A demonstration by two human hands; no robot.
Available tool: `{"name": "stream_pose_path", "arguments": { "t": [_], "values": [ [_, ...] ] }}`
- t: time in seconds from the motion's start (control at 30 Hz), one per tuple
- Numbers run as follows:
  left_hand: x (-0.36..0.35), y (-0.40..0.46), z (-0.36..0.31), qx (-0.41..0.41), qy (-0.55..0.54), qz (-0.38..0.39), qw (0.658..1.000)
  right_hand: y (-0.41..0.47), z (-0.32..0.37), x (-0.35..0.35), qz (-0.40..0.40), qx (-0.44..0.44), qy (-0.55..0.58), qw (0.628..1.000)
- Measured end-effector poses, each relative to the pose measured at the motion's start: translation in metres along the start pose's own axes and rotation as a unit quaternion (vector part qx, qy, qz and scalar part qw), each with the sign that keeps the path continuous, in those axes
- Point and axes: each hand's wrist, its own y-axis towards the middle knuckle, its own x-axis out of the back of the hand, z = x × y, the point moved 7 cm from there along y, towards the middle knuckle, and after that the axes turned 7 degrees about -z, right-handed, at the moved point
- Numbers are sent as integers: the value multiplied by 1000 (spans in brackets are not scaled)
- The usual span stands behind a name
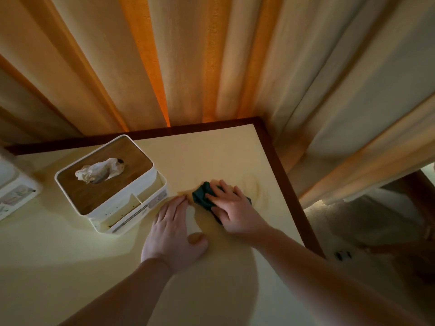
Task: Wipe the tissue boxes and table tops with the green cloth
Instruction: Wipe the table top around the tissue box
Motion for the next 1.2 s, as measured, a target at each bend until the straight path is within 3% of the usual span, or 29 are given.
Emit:
{"name": "stream_pose_path", "arguments": {
  "t": [0.17,0.33,0.53,0.67,0.83,0.97,1.07,1.2],
  "values": [
    [1,-2,0,10,-5,1,1000,-57,-27,16,-52,-99,-48,993],
    [2,-1,-2,12,-9,-1,1000,-32,-75,44,-102,-163,-87,978],
    [0,0,1,-13,21,-1,1000,56,-69,39,-46,-155,-135,978],
    [0,-1,2,-12,22,-3,1000,92,-30,20,2,-78,-146,986],
    [-1,0,2,-8,18,-4,1000,80,-9,8,66,41,-135,988],
    [-2,1,2,-9,16,2,1000,37,-8,9,58,91,-114,988],
    [-1,1,0,-2,11,-2,1000,-3,-7,7,40,73,-112,990],
    [-1,-1,0,3,9,3,1000,-60,-10,3,3,-40,-130,991]
  ]
}}
